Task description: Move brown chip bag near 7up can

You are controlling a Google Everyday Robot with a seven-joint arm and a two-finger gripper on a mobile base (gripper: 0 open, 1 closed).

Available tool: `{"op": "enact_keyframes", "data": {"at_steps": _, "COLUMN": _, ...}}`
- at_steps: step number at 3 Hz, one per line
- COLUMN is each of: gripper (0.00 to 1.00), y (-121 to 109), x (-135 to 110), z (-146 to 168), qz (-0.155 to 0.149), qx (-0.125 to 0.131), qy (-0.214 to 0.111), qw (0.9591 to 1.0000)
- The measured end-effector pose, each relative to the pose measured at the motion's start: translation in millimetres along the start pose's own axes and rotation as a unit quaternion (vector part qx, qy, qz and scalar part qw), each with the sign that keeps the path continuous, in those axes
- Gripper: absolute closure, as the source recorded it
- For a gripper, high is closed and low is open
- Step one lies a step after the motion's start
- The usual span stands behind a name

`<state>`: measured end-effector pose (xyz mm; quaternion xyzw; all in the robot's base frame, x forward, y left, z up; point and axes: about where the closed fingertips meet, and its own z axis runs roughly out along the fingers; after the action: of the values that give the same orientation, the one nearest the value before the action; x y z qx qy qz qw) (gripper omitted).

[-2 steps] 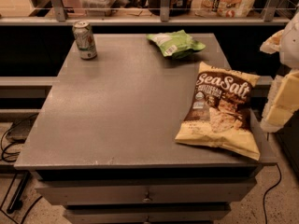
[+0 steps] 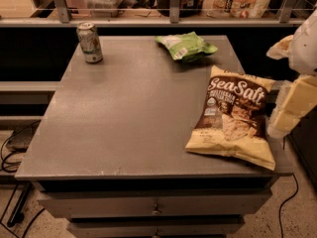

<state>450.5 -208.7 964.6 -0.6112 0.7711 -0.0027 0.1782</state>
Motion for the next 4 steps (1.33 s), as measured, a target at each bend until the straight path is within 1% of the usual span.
{"op": "enact_keyframes", "data": {"at_steps": 1, "gripper": 0.0, "y": -8.2, "x": -14.9, "z": 33.8, "qz": -0.012, "qx": -0.023, "qy": -0.068, "qw": 0.9973}}
{"op": "enact_keyframes", "data": {"at_steps": 2, "gripper": 0.0, "y": -19.6, "x": -26.8, "z": 65.0, "qz": -0.011, "qx": -0.024, "qy": -0.106, "qw": 0.994}}
{"op": "enact_keyframes", "data": {"at_steps": 3, "gripper": 0.0, "y": -33.2, "x": -21.9, "z": 92.8, "qz": 0.007, "qx": -0.01, "qy": -0.107, "qw": 0.9942}}
{"op": "enact_keyframes", "data": {"at_steps": 4, "gripper": 0.0, "y": -44.9, "x": -7.8, "z": 113.3, "qz": 0.026, "qx": 0.006, "qy": -0.088, "qw": 0.9957}}
